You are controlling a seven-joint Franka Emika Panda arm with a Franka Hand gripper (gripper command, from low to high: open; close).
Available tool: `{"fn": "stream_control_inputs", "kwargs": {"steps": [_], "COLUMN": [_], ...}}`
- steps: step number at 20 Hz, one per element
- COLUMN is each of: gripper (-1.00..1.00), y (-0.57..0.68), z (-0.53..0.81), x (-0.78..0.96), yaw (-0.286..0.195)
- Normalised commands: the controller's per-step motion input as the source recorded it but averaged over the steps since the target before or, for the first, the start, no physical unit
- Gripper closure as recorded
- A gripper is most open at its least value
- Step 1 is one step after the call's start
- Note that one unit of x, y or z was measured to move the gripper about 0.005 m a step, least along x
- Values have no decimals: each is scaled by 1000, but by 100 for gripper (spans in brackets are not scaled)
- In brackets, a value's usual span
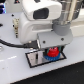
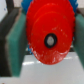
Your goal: Insert the blue gear onto the right peg, followed by the red gear
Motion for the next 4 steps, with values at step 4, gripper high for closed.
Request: {"fn": "stream_control_inputs", "kwargs": {"steps": [4], "gripper": [-100], "y": [60], "z": [570], "x": [6], "yaw": [0]}}
